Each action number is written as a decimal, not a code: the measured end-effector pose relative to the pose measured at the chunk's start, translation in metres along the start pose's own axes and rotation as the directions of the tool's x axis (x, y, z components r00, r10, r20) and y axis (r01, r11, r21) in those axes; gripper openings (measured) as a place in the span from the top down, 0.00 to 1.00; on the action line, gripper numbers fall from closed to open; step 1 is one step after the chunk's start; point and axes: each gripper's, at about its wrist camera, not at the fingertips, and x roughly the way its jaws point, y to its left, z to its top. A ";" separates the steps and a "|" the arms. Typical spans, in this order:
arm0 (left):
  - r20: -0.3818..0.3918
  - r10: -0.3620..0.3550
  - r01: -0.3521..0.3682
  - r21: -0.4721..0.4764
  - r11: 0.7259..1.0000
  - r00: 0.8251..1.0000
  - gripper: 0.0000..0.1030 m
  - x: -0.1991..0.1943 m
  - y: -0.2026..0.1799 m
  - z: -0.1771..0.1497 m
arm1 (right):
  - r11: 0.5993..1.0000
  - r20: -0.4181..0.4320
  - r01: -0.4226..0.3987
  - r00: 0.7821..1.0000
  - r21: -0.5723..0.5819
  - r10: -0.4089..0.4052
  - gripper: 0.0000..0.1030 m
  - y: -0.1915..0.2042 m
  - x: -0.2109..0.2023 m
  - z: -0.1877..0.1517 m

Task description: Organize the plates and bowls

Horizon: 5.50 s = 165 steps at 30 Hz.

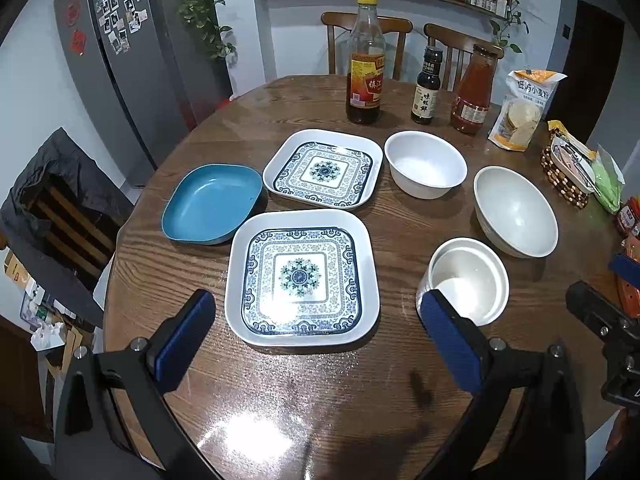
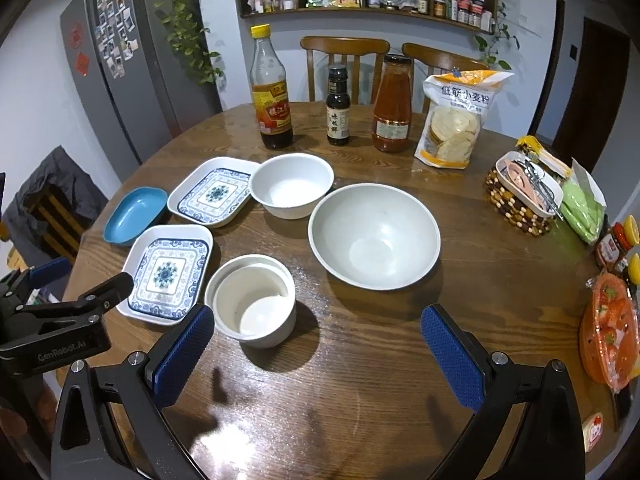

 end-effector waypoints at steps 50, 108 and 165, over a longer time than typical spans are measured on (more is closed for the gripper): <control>-0.232 -0.118 0.084 -0.151 0.985 0.965 0.52 0.111 0.105 0.000 | 0.963 -0.374 -0.117 0.927 -0.241 0.019 0.48 0.148 0.181 0.051; -0.240 -0.095 0.115 0.072 0.991 0.966 0.57 0.220 0.079 0.144 | 0.961 -0.328 -0.057 0.933 0.270 0.148 0.65 0.097 0.225 0.097; -0.089 0.030 -0.050 -0.233 0.971 0.996 0.45 0.084 0.178 0.018 | 0.928 -0.284 -0.369 0.886 0.044 0.366 0.66 0.171 0.113 0.051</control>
